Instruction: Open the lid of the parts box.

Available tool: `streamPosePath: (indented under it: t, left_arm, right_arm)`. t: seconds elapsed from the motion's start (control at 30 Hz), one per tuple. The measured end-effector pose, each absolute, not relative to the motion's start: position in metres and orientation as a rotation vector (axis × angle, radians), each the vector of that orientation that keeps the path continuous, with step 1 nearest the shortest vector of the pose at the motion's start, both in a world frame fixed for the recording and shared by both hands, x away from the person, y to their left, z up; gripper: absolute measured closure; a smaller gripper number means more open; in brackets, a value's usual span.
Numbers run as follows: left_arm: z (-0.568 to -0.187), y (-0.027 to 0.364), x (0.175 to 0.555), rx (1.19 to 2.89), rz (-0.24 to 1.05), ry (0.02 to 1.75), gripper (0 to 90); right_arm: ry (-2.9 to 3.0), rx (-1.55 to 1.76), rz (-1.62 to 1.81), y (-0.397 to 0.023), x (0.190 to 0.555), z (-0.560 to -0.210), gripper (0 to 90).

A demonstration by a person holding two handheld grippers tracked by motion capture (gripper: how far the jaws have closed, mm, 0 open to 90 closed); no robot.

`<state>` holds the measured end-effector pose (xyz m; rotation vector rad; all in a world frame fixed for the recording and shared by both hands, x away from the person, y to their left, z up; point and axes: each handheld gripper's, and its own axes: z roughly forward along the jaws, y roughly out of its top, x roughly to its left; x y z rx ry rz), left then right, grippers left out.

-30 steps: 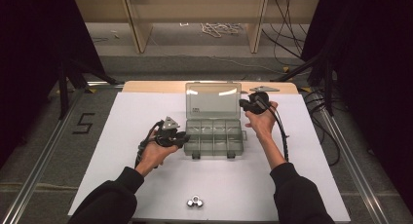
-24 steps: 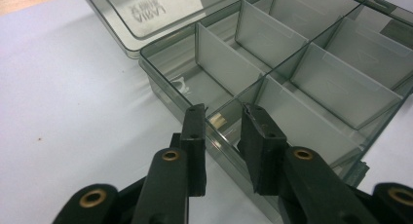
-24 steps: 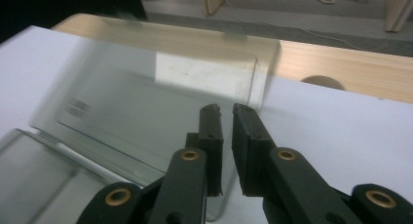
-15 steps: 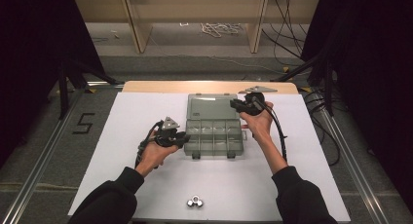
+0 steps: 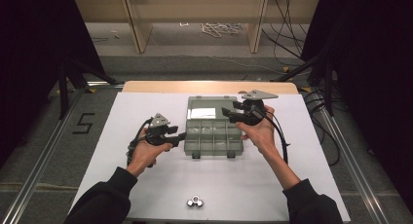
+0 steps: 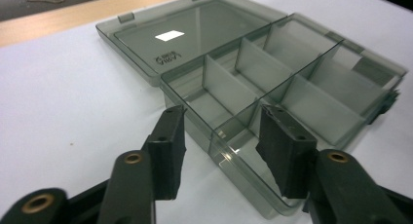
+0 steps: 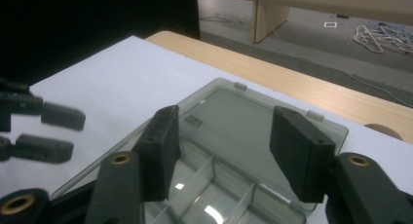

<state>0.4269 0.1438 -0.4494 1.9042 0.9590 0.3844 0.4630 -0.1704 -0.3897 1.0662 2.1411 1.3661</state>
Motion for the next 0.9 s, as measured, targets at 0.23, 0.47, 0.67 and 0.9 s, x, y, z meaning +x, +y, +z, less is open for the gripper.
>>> streamPosePath:
  t: [0.23, 0.47, 0.67, 0.9]
  left_arm:
    - [-0.439, 0.155, 0.405, 1.874, 0.409, 0.922, 40.7]
    - [-0.428, 0.16, 0.388, 1.821, 0.415, 0.877, 34.3]
    - [-0.422, 0.162, 0.378, 1.797, 0.422, 0.849, 31.4]
    - [-0.418, 0.166, 0.361, 1.745, 0.454, 0.81, 30.6]
  right_arm:
    - [2.173, 0.982, 1.351, -0.165, 0.437, -0.387, 37.3]
    - [2.213, 0.96, 1.331, -0.161, 0.415, -0.39, 32.6]
    - [2.241, 0.929, 1.327, -0.16, 0.4, -0.395, 29.8]
    - [2.257, 0.924, 1.335, -0.166, 0.387, -0.4, 25.8]
